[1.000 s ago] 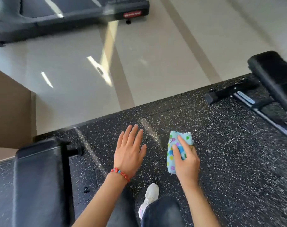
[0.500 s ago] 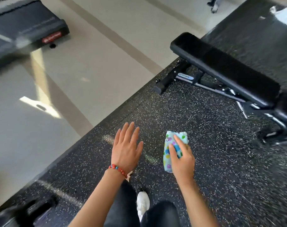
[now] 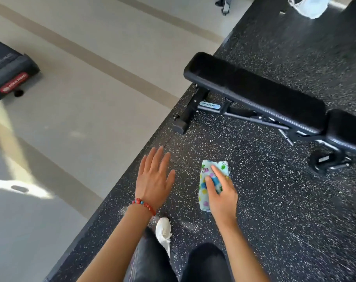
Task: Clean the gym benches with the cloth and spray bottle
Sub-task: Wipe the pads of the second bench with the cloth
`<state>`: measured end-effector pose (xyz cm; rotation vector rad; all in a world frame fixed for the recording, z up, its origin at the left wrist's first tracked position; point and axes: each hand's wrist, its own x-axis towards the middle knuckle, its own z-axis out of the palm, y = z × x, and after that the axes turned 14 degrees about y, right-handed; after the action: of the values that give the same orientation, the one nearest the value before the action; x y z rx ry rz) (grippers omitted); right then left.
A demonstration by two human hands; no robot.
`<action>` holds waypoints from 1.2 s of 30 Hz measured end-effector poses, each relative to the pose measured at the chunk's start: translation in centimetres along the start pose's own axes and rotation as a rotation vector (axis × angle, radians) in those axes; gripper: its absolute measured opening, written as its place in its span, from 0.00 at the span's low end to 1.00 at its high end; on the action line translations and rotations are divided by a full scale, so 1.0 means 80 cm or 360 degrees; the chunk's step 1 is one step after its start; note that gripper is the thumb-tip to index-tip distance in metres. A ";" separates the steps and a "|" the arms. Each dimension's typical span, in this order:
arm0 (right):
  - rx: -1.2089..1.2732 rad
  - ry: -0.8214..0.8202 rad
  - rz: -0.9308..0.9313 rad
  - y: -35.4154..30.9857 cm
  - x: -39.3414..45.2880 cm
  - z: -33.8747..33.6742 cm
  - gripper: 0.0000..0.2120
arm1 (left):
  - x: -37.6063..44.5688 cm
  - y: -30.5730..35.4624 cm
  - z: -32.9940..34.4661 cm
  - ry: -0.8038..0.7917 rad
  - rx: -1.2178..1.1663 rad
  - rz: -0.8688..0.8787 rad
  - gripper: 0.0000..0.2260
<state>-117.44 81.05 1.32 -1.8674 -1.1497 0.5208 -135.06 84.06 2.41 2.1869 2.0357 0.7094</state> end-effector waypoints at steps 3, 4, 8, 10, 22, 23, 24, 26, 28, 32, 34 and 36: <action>0.0008 0.0034 0.0058 -0.012 0.033 0.018 0.17 | 0.047 -0.010 0.006 -0.0016 -0.0003 0.0021 0.21; 0.0025 0.0043 0.0067 -0.015 0.044 0.022 0.17 | 0.061 -0.011 0.010 -0.0016 -0.0002 0.0033 0.21; -0.0012 0.0086 0.0016 -0.014 0.098 0.041 0.17 | 0.115 -0.009 0.036 -0.0053 -0.0026 0.0040 0.21; -0.0010 0.0093 0.0023 -0.011 0.132 0.049 0.17 | 0.143 -0.006 0.056 -0.0081 -0.0015 0.0064 0.21; 0.0046 -0.0002 -0.0042 -0.005 0.386 0.108 0.17 | 0.377 0.049 0.155 -0.0108 -0.0032 0.0023 0.21; 0.0038 -0.0028 -0.0047 -0.006 0.408 0.113 0.17 | 0.396 0.051 0.160 -0.0101 -0.0044 -0.0004 0.21; 0.0033 -0.0048 -0.0038 -0.007 0.428 0.119 0.17 | 0.414 0.052 0.164 -0.0084 -0.0056 -0.0032 0.20; 0.0048 -0.0057 0.0002 -0.010 0.463 0.130 0.17 | 0.444 0.050 0.174 -0.0045 -0.0058 -0.0064 0.19; 0.0074 -0.0048 0.0014 -0.012 0.493 0.145 0.17 | 0.472 0.045 0.186 -0.0049 -0.0050 -0.0059 0.19; -0.0017 -0.0050 0.0040 -0.007 0.556 0.189 0.17 | 0.531 0.024 0.228 -0.0133 -0.0046 -0.0072 0.19; -0.0048 -0.0038 0.0086 -0.002 0.586 0.213 0.17 | 0.564 0.012 0.253 -0.0185 -0.0059 -0.0075 0.20; -0.0063 -0.0025 0.0120 0.005 0.614 0.237 0.17 | 0.597 -0.001 0.279 -0.0234 -0.0055 -0.0061 0.19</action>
<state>-106.70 132.18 -5.25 -1.9499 -1.1107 0.5597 -126.00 135.61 -4.02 2.1073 1.9727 0.5572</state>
